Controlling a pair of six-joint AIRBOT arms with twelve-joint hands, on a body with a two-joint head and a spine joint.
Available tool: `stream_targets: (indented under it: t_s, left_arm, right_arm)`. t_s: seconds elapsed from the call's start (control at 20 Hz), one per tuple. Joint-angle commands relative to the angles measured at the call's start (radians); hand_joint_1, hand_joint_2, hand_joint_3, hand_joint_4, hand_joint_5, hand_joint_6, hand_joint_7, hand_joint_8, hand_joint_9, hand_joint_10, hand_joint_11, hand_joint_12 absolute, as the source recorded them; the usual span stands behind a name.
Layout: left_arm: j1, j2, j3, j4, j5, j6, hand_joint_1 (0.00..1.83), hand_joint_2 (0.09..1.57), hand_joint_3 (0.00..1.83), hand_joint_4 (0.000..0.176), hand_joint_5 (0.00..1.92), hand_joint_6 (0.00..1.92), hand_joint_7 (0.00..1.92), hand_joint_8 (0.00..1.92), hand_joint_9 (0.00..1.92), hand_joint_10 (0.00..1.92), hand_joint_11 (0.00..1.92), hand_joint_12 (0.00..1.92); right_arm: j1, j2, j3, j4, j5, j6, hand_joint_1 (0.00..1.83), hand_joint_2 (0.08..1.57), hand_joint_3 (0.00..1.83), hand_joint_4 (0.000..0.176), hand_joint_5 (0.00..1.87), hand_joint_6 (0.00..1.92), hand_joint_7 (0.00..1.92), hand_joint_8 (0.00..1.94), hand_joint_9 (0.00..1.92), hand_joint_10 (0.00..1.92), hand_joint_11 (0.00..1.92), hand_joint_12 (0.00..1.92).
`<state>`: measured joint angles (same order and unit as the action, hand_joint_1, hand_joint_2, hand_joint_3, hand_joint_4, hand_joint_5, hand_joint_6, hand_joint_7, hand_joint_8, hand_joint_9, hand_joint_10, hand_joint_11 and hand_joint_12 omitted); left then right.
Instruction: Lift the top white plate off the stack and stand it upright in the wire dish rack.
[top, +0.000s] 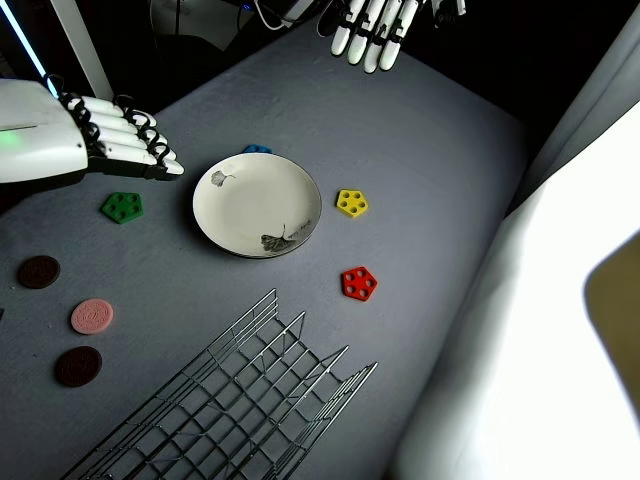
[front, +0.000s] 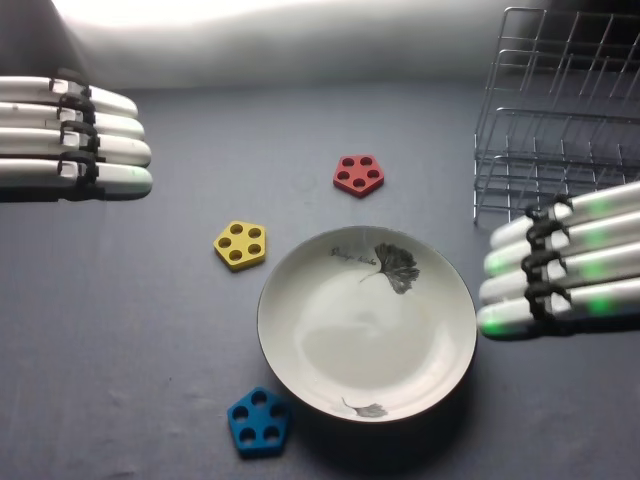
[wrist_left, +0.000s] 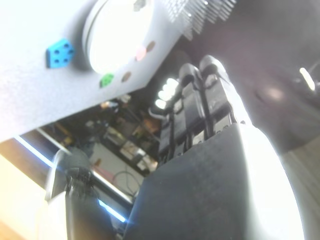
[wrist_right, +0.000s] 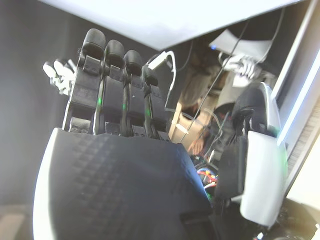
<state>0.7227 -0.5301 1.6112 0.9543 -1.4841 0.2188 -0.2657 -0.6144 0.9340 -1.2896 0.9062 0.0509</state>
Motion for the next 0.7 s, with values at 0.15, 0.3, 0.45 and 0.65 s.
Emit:
stream_targets:
  t_s: [0.15, 0.3, 0.45, 0.65]
  left_arm:
    - [-0.024, 0.008, -0.004, -0.090, -0.062, -0.001, 0.15, 1.00, 0.01, 0.000, 0.02, 0.00, 0.05, 0.00, 0.06, 0.00, 0.00, 0.18]
    - [-0.023, 0.006, -0.002, -0.083, -0.060, 0.001, 0.16, 0.99, 0.00, 0.000, 0.03, 0.00, 0.06, 0.00, 0.07, 0.00, 0.03, 0.17]
    - [-0.022, 0.005, 0.003, -0.077, -0.058, -0.001, 0.16, 0.97, 0.00, 0.000, 0.04, 0.00, 0.08, 0.01, 0.08, 0.00, 0.04, 0.16]
    - [-0.020, 0.006, 0.024, -0.071, -0.064, -0.022, 0.17, 0.96, 0.00, 0.000, 0.05, 0.00, 0.08, 0.00, 0.09, 0.00, 0.02, 0.14]
  right_arm:
    - [0.009, 0.006, -0.025, 0.071, 0.034, -0.014, 0.11, 0.97, 0.00, 0.000, 0.12, 0.00, 0.15, 0.00, 0.16, 0.00, 0.15, 0.06]
    - [0.013, 0.005, -0.031, 0.075, 0.006, -0.014, 0.14, 0.97, 0.00, 0.000, 0.13, 0.01, 0.16, 0.01, 0.17, 0.01, 0.18, 0.06]
    - [0.014, 0.000, -0.028, 0.075, -0.023, -0.019, 0.10, 0.97, 0.00, 0.000, 0.15, 0.01, 0.18, 0.01, 0.18, 0.01, 0.18, 0.05]
    - [0.011, -0.031, 0.001, 0.081, -0.082, -0.023, 0.12, 0.97, 0.00, 0.000, 0.12, 0.00, 0.14, 0.00, 0.16, 0.00, 0.17, 0.04]
